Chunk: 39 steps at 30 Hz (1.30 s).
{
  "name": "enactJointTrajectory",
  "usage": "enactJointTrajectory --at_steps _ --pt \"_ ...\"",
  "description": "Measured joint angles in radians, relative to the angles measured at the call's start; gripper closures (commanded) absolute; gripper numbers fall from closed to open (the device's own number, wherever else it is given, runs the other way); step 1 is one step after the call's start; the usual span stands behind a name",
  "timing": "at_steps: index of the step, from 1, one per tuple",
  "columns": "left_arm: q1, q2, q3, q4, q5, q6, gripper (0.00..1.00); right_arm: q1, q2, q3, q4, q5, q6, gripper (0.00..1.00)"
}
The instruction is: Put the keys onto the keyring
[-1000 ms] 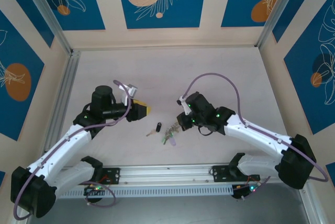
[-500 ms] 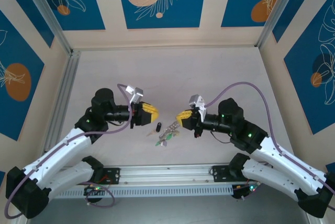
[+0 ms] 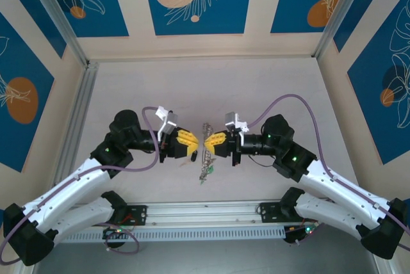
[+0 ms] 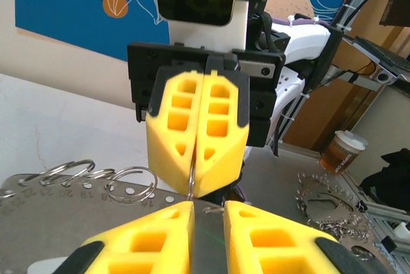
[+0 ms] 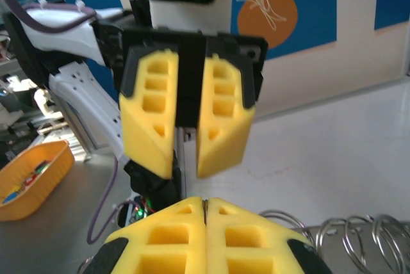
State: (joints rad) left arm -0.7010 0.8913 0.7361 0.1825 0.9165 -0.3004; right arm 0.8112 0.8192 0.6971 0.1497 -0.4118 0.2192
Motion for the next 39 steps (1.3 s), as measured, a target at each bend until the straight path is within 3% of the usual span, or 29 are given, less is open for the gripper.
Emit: enactJointTrajectory --at_steps 11,23,29,39 --pt "-0.039 0.005 0.0 0.005 0.004 0.023 0.9 0.001 0.029 -0.006 0.102 -0.037 0.051 1.0" --pt "-0.057 0.005 0.0 0.005 0.003 0.042 0.93 0.02 0.051 -0.006 0.126 -0.048 0.055 1.0" --pt "-0.057 0.005 0.0 0.004 0.0 0.053 1.0 0.025 0.061 -0.005 0.127 -0.06 0.056 1.0" --pt "-0.058 -0.006 0.0 -0.003 -0.005 0.076 1.0 0.034 0.068 -0.005 0.135 -0.06 0.056 1.0"
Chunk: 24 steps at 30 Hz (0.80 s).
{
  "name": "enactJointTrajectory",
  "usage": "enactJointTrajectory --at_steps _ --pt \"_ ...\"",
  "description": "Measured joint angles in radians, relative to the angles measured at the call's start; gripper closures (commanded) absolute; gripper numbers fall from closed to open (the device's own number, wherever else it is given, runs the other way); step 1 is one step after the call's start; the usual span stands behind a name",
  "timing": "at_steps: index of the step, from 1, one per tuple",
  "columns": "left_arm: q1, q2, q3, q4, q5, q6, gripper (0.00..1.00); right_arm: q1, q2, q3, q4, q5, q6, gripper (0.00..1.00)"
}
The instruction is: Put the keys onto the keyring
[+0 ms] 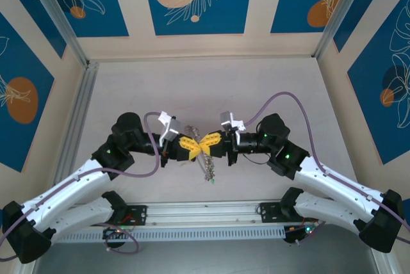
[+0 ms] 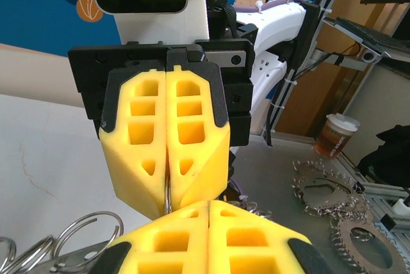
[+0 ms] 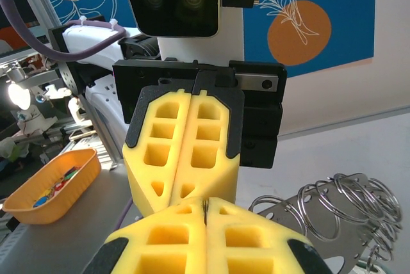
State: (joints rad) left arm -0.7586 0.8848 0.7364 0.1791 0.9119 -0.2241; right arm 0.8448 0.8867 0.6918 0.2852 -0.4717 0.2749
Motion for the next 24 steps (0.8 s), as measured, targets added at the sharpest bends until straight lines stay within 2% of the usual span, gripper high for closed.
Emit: enactJointTrajectory --at_steps 4,7,14,24 --pt "-0.004 -0.014 0.0 -0.022 -0.02 0.025 1.0 0.004 -0.002 0.0 -0.002 0.0 0.0 1.0" --pt "-0.005 -0.033 0.0 -0.045 -0.049 0.048 0.9 0.007 -0.01 0.0 -0.015 0.0 -0.001 1.0" --pt "-0.005 -0.052 0.0 -0.06 -0.095 0.078 0.82 0.015 -0.026 0.0 -0.017 -0.008 -0.001 1.0" --pt "-0.008 -0.03 0.0 -0.045 -0.09 0.077 0.8 0.015 -0.024 0.0 -0.014 -0.008 0.0 1.0"
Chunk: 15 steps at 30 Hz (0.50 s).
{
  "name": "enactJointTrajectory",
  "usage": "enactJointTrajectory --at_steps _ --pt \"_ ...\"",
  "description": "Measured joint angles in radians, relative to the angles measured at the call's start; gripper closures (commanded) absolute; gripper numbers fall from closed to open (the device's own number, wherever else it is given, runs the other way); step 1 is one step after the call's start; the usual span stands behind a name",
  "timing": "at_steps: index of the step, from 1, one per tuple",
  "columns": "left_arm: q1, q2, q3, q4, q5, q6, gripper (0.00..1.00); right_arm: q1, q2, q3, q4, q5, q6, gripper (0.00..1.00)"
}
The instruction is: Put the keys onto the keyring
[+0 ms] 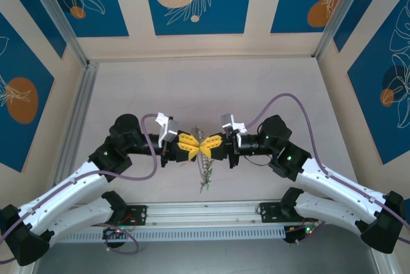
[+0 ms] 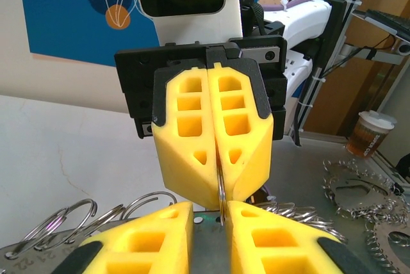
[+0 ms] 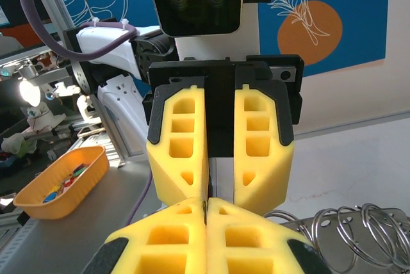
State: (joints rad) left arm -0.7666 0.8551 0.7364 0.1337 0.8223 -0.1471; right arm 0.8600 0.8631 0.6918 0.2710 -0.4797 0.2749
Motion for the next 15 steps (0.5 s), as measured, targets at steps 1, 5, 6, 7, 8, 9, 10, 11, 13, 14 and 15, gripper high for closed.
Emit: enactJointTrajectory --at_steps 1,5,6,7,8,9,10,11,13,14,15 --pt "-0.001 0.0 0.0 0.0 0.0 0.0 0.82 0.0 0.002 0.0 0.003 -0.002 0.0 1.0" --pt "-0.001 0.002 0.0 0.001 0.008 -0.003 0.96 -0.002 0.01 0.0 0.013 -0.003 0.006 1.0" --pt "-0.001 0.002 0.0 0.001 0.009 -0.002 1.0 -0.004 0.01 0.0 0.013 -0.003 0.007 1.0" --pt "-0.001 0.002 0.0 0.003 0.01 -0.004 1.0 -0.005 0.01 0.0 0.015 -0.003 0.007 1.0" --pt "-0.001 0.002 0.0 0.006 0.011 0.0 1.0 -0.005 0.01 0.0 0.017 -0.004 0.007 1.0" --pt "-0.001 0.002 0.0 0.008 0.011 0.0 1.0 -0.005 0.01 0.0 0.02 -0.004 0.008 1.0" --pt "-0.001 0.002 0.0 0.008 0.011 -0.001 1.0 -0.005 0.01 0.0 0.021 -0.004 0.011 1.0" --pt "-0.001 0.002 0.0 0.008 0.011 0.0 1.0 -0.005 0.01 0.0 0.021 -0.004 0.011 0.99" --pt "-0.001 0.0 0.0 0.008 0.011 0.0 1.0 -0.005 0.008 0.0 0.015 0.0 0.014 0.89" --pt "-0.001 0.0 0.0 0.004 0.007 0.001 1.0 -0.005 0.005 0.0 0.004 0.005 0.013 0.82" --pt "-0.002 0.0 0.0 -0.005 -0.002 0.006 1.0 -0.003 0.001 0.003 -0.016 0.006 0.009 0.74"
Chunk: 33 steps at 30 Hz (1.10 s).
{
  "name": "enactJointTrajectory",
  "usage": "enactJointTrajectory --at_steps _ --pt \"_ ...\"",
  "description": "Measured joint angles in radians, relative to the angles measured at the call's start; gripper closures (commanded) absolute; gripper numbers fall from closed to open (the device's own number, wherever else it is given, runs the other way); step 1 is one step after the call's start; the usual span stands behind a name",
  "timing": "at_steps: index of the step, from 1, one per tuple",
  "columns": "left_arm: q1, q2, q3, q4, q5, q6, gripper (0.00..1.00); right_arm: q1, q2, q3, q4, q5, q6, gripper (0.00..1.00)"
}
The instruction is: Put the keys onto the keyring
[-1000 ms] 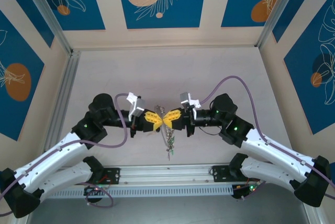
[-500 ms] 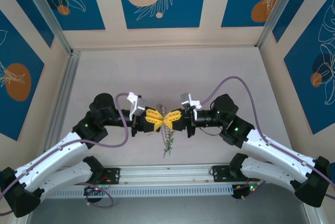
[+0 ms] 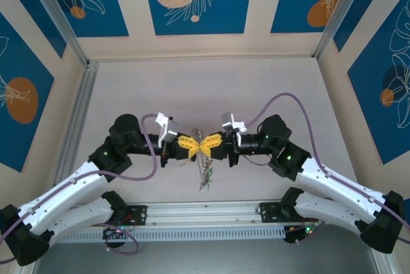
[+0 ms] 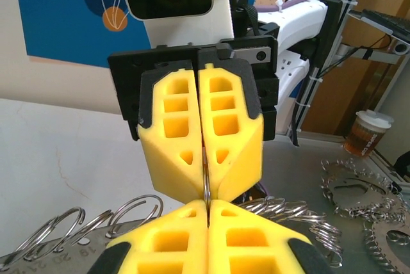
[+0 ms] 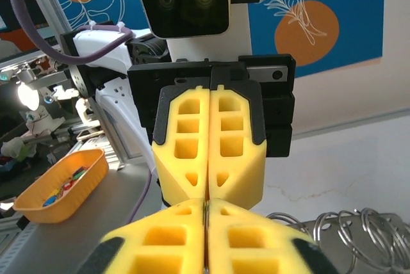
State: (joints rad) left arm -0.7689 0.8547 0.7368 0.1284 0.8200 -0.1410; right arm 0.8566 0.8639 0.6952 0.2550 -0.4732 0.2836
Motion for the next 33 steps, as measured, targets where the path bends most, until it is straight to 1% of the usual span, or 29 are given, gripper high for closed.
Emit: enactJointTrajectory --at_steps 1,2,3,4,5,7,9,13,19,25,33 --pt "0.0 0.002 0.003 -0.021 -0.013 0.012 1.0 0.004 -0.005 0.006 -0.028 0.004 -0.006 0.66" --pt "0.0 0.004 0.009 -0.042 -0.021 0.021 1.0 0.007 -0.011 0.012 -0.058 0.019 -0.013 0.61" --pt "-0.001 0.008 0.018 -0.072 -0.029 0.035 1.0 0.008 -0.02 0.022 -0.092 0.037 -0.02 0.53" --pt "-0.002 0.013 0.029 -0.106 -0.038 0.048 1.0 0.009 -0.032 0.034 -0.131 0.056 -0.027 0.5" --pt "-0.002 0.018 0.041 -0.135 -0.046 0.06 1.0 0.009 -0.043 0.047 -0.168 0.077 -0.039 0.49" --pt "-0.002 0.032 0.076 -0.211 -0.068 0.092 1.0 0.009 -0.069 0.082 -0.255 0.124 -0.06 0.49" --pt "-0.002 0.046 0.117 -0.283 -0.089 0.122 1.0 0.009 -0.084 0.12 -0.336 0.173 -0.078 0.52" --pt "-0.003 0.097 0.232 -0.46 -0.137 0.187 1.0 0.007 -0.095 0.181 -0.478 0.261 -0.124 0.55" --pt "-0.004 0.197 0.429 -0.756 -0.217 0.275 1.0 0.005 -0.082 0.193 -0.609 0.328 -0.177 0.6" --pt "-0.004 0.301 0.565 -0.996 -0.304 0.317 1.0 0.005 -0.083 0.15 -0.605 0.334 -0.214 0.63" --pt "-0.02 0.42 0.64 -1.198 -0.388 0.328 1.0 0.005 -0.09 0.056 -0.505 0.299 -0.251 0.65"
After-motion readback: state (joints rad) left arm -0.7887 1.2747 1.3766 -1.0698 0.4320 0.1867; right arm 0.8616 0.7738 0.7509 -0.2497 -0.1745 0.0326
